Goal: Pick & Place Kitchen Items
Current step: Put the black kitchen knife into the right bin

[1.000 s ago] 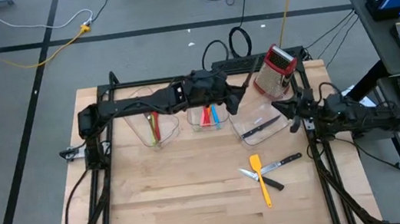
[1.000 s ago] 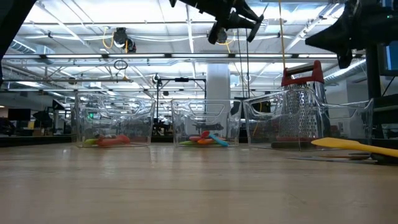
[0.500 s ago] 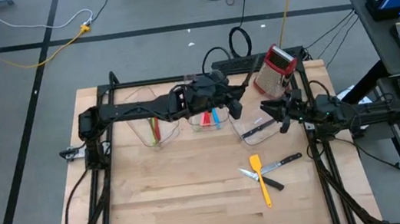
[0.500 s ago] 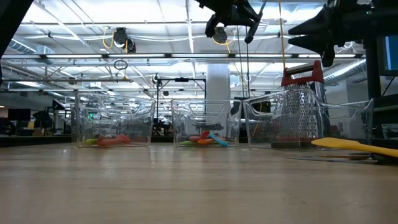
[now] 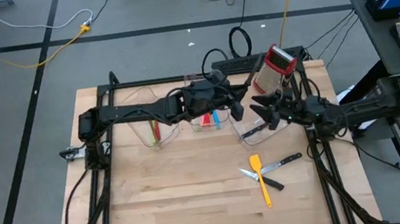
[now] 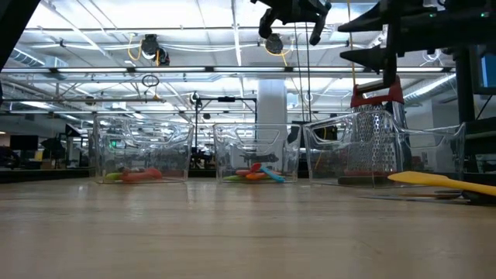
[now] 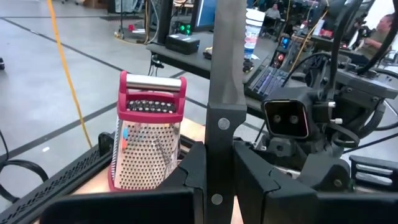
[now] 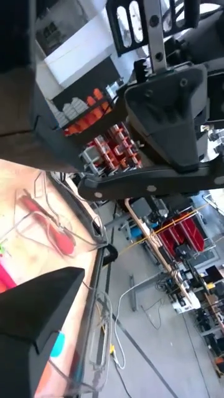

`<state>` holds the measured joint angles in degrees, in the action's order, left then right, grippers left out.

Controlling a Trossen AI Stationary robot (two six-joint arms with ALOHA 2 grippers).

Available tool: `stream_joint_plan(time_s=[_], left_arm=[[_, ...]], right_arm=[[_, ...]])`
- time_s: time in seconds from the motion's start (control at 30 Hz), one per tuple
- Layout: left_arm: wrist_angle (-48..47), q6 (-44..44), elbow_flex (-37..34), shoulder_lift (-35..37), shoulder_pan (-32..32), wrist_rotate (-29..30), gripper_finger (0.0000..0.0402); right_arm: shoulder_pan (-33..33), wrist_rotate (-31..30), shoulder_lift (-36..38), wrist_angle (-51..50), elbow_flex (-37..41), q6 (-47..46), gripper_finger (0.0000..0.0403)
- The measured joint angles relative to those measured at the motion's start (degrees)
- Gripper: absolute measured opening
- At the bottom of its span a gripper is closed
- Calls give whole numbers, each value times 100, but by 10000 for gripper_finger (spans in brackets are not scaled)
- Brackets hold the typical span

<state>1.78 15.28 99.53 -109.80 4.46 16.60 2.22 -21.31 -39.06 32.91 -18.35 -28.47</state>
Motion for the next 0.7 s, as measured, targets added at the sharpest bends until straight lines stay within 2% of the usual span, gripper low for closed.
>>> stream_joint_plan(time_s=[0.27,0.7], left_arm=[[-8,-100,0,-22,-74,2,39],[173,-34,-2,-333,-54,-4,39]], right_arm=[[4,-268,-408,705,0,70,270],[4,-222,-593,781,0,-90,275]])
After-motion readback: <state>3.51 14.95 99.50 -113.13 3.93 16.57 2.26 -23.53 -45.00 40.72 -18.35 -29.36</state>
